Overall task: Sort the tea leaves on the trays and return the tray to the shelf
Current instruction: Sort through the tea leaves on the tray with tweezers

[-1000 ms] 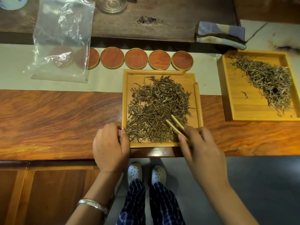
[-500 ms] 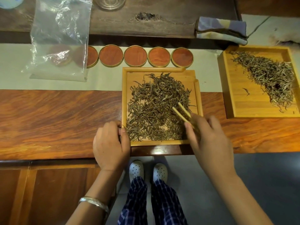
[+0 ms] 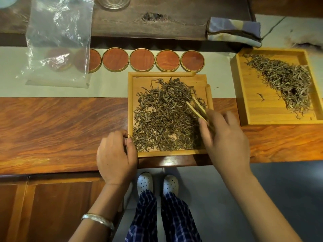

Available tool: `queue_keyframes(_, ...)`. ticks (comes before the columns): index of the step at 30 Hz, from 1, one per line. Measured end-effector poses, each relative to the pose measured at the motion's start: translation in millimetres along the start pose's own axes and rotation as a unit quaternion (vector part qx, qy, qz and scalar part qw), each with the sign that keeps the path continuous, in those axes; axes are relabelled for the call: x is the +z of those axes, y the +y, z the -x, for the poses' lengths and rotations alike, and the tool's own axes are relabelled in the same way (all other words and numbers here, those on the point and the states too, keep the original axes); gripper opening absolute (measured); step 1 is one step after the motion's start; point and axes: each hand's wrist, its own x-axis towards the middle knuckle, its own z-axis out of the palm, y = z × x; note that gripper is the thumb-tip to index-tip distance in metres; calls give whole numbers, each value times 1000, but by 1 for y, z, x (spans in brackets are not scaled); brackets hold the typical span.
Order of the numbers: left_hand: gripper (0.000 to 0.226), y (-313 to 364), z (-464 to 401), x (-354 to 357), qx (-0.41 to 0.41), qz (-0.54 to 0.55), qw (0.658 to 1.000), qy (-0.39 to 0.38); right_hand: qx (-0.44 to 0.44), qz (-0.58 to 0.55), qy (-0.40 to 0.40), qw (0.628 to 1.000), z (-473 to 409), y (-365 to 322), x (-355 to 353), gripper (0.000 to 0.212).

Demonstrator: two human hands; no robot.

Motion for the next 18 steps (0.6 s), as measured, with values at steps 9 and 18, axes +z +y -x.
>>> queue_keyframes(9,17,-1,0,-1,7,-10,1000,-5,21,10,-59,998,11,2,1,33)
queue_keyframes(18,14,-1,0,-1,6,-9,1000,-7,-41,-7,-62,997,-32,-26,14,33)
